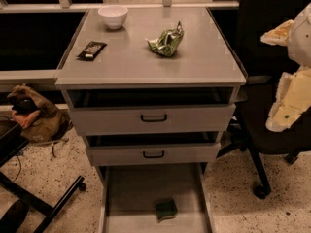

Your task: Pick sponge from bottom drawer and place on counter

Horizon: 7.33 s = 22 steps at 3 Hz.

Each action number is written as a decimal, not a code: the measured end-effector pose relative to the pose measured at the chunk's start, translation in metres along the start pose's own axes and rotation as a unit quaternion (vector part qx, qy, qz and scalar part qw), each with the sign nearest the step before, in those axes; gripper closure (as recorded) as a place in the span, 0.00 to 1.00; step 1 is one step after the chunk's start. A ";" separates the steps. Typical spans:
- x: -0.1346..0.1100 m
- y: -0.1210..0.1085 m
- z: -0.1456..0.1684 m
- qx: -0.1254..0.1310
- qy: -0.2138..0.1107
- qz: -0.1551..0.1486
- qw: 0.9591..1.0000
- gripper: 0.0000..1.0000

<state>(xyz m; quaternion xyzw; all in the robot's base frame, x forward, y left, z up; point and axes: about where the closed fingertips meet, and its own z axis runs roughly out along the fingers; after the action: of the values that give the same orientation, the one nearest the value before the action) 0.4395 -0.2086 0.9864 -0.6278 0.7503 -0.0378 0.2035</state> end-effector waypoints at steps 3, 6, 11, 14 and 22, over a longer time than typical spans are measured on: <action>-0.025 0.031 0.062 -0.033 -0.042 0.001 0.999 0.00; -0.067 0.103 0.207 -0.148 -0.104 0.002 0.984 0.00; -0.166 0.149 0.413 -0.219 -0.197 -0.030 0.955 0.00; -0.160 0.204 0.572 -0.260 -0.258 0.031 0.930 0.00; 0.028 0.200 0.650 -0.218 -0.180 0.082 0.956 0.00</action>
Offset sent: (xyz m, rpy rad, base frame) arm -0.0028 0.0195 -0.0401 0.0633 0.0476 0.0243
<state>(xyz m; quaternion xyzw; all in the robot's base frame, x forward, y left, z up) 0.4797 -0.0643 0.3225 -0.5899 0.7401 0.2569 0.1956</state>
